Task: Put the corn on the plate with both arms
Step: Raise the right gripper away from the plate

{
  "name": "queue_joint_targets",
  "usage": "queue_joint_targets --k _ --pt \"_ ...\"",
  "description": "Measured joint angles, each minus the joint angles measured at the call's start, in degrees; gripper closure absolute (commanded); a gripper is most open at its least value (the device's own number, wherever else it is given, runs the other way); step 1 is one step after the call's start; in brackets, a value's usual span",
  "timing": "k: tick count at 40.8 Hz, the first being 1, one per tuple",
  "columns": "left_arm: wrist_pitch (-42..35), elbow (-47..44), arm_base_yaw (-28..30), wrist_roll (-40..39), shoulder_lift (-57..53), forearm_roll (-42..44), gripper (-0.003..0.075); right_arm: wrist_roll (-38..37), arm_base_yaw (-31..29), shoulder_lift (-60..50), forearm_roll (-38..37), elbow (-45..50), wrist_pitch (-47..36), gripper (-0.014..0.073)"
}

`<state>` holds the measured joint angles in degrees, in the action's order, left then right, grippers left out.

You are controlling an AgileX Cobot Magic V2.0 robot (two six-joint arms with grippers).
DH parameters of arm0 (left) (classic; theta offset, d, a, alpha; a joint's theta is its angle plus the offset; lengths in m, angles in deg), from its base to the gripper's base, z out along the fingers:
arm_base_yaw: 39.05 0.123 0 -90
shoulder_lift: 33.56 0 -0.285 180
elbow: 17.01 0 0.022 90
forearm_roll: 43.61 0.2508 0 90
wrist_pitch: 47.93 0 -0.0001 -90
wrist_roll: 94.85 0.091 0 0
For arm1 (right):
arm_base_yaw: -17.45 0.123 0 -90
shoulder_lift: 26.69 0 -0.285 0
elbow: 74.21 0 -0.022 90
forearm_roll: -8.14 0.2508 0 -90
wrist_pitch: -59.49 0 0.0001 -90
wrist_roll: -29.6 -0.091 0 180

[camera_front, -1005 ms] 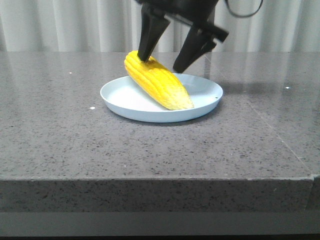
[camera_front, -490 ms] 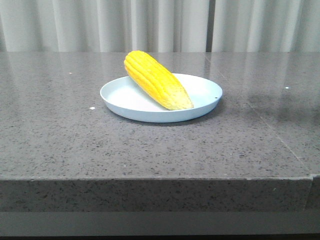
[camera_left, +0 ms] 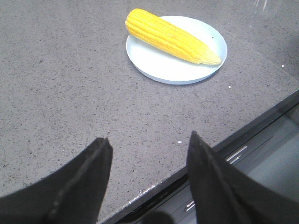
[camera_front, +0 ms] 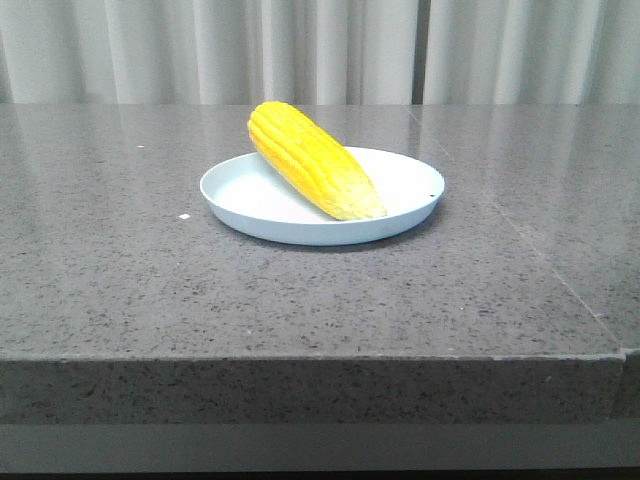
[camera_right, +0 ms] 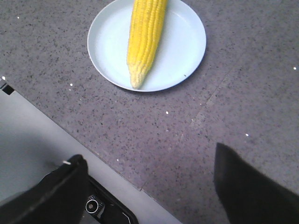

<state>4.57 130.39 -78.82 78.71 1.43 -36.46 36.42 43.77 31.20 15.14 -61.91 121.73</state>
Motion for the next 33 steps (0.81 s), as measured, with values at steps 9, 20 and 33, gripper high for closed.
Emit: queue_joint_targets --k 9,20,33 --pt "-0.1 0.0 0.0 0.0 0.0 0.0 0.0352 0.0 0.0 -13.7 -2.5 7.1 -0.1 0.0013" --pt "-0.2 0.0 0.0 0.0 0.0 0.0 0.0352 0.1 0.0 -22.8 -2.6 12.2 0.0 0.0015" --pt "-0.2 0.0 0.0 0.0 0.0 0.0 0.0631 0.1 0.0 -23.0 -2.6 12.5 0.1 0.0529"
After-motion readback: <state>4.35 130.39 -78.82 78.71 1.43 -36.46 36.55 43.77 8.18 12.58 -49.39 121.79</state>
